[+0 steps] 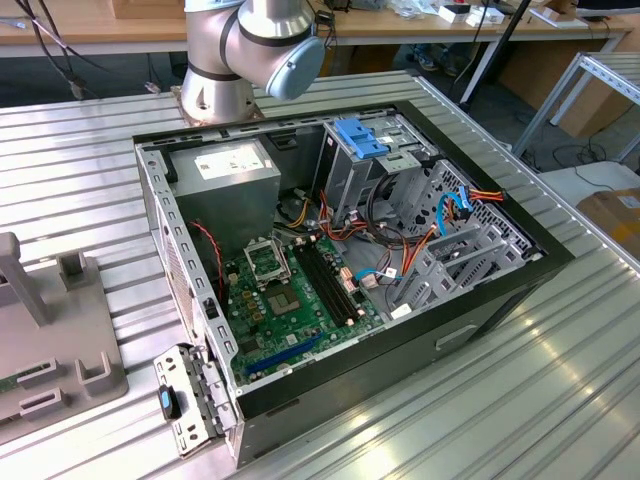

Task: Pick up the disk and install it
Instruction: 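Pick up the disk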

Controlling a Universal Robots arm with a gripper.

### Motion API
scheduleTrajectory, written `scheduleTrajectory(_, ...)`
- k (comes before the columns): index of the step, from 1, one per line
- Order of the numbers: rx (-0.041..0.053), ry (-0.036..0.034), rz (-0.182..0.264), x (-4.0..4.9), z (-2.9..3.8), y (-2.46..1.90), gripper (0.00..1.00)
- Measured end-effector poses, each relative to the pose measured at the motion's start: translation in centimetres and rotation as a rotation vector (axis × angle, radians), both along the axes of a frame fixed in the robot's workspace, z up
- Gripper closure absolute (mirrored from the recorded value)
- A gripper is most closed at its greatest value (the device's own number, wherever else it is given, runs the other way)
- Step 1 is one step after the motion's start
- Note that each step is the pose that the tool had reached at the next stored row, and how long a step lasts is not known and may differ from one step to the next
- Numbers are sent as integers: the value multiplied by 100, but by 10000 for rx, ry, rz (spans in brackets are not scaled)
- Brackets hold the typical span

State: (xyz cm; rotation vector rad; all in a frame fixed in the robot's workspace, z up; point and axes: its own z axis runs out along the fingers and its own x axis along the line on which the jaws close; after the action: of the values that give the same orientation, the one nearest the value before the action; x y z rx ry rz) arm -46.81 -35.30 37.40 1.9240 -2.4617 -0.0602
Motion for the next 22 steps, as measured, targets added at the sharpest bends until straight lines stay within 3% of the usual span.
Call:
scheduleTrajectory(9, 0, 0, 96, 0, 0, 0, 89)
scheduleTrajectory(17, 0, -3, 720, 0, -1, 3, 89)
scheduleTrajectory(21, 6, -27, 979, 17, -4, 4, 89)
scheduleTrajectory(22, 8, -84, 1073, 19, -5, 4, 89)
